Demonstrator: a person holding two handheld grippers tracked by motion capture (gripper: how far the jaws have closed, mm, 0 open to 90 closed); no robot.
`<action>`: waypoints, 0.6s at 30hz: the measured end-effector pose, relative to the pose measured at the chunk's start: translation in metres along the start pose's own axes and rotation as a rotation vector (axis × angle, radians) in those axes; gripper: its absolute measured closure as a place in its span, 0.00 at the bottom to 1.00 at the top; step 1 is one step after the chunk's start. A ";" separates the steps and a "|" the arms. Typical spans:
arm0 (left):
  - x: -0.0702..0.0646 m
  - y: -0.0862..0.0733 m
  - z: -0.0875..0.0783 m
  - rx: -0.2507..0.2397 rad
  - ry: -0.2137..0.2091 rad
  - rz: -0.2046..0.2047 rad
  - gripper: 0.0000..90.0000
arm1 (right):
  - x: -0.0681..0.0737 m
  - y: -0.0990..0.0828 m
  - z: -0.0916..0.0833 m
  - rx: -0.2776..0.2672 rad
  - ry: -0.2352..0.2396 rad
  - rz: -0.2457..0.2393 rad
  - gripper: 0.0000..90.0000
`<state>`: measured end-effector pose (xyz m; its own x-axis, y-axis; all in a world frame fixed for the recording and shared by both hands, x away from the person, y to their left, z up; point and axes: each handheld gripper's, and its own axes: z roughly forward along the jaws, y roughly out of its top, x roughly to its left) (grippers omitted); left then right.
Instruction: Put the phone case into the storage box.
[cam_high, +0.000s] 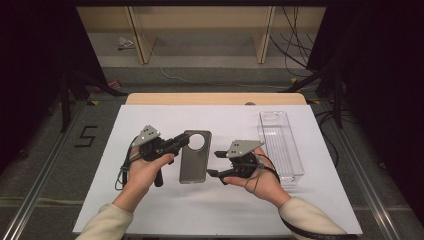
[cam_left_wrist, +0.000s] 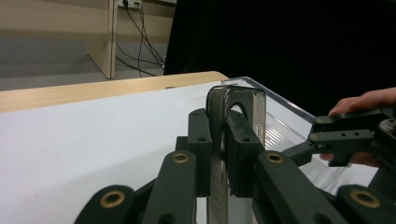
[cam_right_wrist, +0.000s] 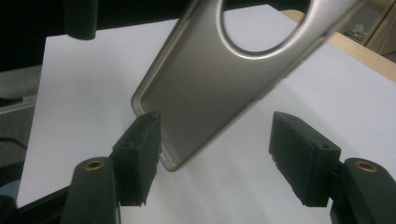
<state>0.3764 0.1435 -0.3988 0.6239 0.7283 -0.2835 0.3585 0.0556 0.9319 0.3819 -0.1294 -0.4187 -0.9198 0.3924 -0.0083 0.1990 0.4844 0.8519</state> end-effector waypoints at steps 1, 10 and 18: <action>0.000 -0.001 -0.001 -0.005 -0.001 0.002 0.91 | -0.001 0.000 0.000 -0.004 -0.002 0.005 0.38; -0.006 -0.005 -0.007 -0.026 -0.024 0.058 0.91 | -0.007 -0.003 -0.004 -0.043 -0.039 0.067 0.36; -0.010 -0.009 -0.009 -0.029 -0.037 0.082 0.91 | -0.009 -0.004 -0.005 -0.062 -0.057 0.092 0.34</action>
<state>0.3609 0.1422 -0.4025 0.6757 0.7055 -0.2137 0.2851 0.0172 0.9583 0.3877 -0.1386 -0.4192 -0.8775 0.4777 0.0430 0.2587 0.3959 0.8811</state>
